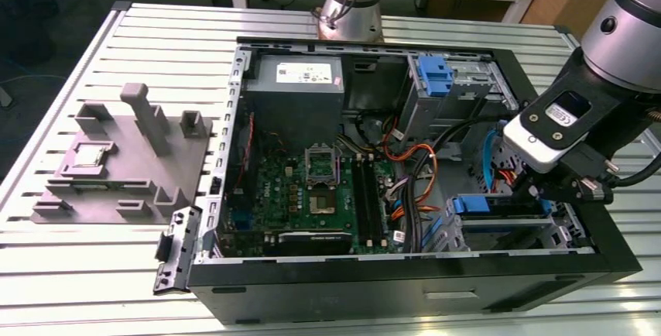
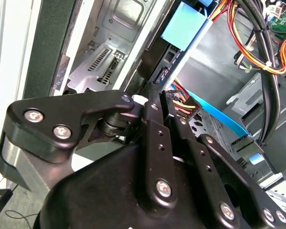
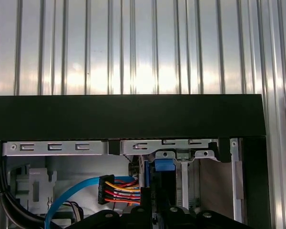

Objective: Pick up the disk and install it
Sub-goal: 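Insert the first disk wire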

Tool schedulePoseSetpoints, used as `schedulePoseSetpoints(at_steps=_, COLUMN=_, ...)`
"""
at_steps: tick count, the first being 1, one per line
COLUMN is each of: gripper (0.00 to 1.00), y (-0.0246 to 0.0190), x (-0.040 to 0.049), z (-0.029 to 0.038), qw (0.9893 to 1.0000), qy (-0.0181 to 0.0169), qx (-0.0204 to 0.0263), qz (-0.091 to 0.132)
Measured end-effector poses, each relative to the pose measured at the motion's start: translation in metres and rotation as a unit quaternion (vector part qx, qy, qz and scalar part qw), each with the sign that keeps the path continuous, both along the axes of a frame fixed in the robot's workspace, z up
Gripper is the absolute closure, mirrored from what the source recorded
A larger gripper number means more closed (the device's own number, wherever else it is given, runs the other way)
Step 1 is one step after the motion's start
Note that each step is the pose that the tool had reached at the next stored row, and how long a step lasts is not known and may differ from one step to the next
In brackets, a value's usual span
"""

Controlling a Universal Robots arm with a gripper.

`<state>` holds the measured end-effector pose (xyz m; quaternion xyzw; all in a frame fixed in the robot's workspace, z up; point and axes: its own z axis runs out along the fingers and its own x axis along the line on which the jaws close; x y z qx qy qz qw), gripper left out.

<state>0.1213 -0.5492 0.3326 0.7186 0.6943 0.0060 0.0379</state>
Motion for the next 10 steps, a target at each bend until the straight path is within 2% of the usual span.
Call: schedulePoseSetpoints(at_steps=10, gripper=0.83, y=-0.0011, x=0.0, z=-0.0033, qw=1.0, qy=0.0, qx=0.0, qz=-0.001)
